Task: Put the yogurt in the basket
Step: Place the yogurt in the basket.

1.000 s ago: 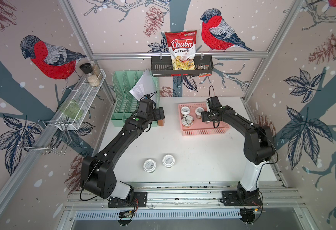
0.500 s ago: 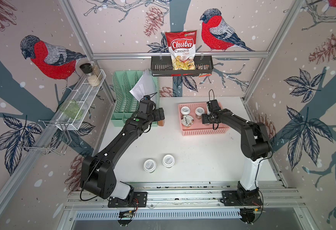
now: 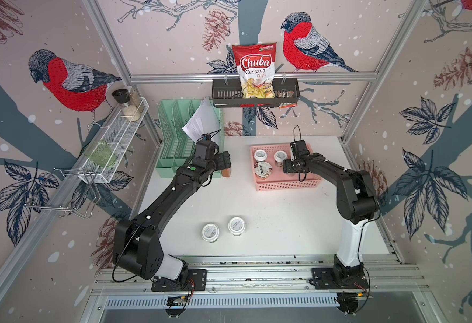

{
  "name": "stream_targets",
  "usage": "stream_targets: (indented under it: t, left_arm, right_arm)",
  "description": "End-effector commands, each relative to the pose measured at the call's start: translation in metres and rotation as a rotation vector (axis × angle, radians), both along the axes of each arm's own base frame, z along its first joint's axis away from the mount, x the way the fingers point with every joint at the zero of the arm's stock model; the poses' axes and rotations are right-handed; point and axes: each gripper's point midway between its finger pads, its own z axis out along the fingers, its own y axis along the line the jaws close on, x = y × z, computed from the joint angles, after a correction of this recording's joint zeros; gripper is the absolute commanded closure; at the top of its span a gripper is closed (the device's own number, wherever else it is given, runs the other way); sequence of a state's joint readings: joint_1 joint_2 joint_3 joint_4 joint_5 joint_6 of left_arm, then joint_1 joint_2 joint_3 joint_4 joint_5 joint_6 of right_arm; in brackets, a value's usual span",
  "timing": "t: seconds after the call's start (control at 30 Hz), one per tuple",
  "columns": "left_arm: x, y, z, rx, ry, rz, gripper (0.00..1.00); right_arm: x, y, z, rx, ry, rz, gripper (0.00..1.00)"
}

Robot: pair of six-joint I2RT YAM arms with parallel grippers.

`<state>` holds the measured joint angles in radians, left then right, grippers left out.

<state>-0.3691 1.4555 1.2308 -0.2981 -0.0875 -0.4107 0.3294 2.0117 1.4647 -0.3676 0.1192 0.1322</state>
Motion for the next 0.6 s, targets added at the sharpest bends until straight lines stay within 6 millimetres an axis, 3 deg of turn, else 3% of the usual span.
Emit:
stream_targets:
  t: [0.0, 0.57]
  left_arm:
    - [0.003, 0.000, 0.009, 0.010, -0.038, -0.001, 0.04]
    - [0.001, 0.004, 0.012, 0.020, -0.049, 0.008, 0.04]
  right_arm:
    - [0.002, 0.001, 0.012, 0.009, -0.023, 0.008, 0.19]
    - [-0.001, 0.004, 0.046, 0.035, -0.064, 0.016, 0.12]
